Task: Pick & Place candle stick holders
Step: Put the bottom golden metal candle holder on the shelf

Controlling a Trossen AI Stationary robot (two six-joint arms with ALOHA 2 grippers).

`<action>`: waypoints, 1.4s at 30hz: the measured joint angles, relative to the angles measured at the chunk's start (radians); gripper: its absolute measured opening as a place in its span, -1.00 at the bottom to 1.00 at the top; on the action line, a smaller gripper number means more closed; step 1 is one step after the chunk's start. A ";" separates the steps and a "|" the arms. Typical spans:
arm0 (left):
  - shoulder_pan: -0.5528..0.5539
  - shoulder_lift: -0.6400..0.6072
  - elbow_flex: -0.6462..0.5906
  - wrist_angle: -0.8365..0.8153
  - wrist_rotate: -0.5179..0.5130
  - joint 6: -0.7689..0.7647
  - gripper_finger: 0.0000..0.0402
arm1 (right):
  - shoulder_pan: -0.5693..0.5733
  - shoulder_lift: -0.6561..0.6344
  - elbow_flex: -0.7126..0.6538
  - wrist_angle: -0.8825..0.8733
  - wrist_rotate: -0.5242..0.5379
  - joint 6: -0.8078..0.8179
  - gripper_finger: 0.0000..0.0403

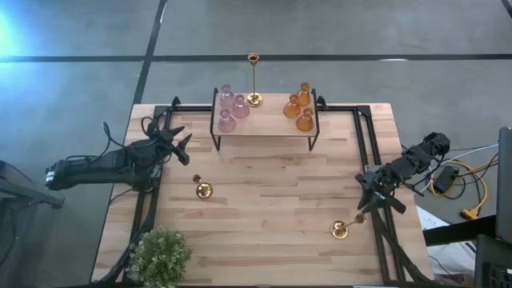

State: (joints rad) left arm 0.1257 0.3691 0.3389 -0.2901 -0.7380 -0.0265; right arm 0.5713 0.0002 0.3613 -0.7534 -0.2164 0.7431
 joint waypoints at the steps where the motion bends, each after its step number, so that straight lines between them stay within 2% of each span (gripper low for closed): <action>1: 0.000 0.000 0.000 0.000 0.000 0.000 -0.07 | 0.000 0.000 0.001 0.002 -0.012 -0.007 -0.55; 7: 0.000 0.000 0.000 0.000 0.000 0.000 -0.07 | 0.000 0.000 -0.012 0.055 -0.045 -0.069 -0.55; 21: 0.000 0.000 0.000 0.000 0.000 0.000 -0.07 | 0.000 0.000 -0.129 0.257 -0.055 -0.085 -0.53; 34: 0.000 0.000 0.000 0.000 0.000 0.000 -0.07 | 0.001 0.000 -0.171 0.319 -0.055 -0.044 -0.07; 42: 0.000 0.000 0.000 0.000 0.000 0.000 -0.07 | 0.001 0.000 -0.197 0.388 -0.055 -0.043 0.01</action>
State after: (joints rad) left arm 0.1253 0.3691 0.3389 -0.2901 -0.7380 -0.0265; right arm 0.5720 -0.0002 0.1647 -0.3654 -0.2710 0.6998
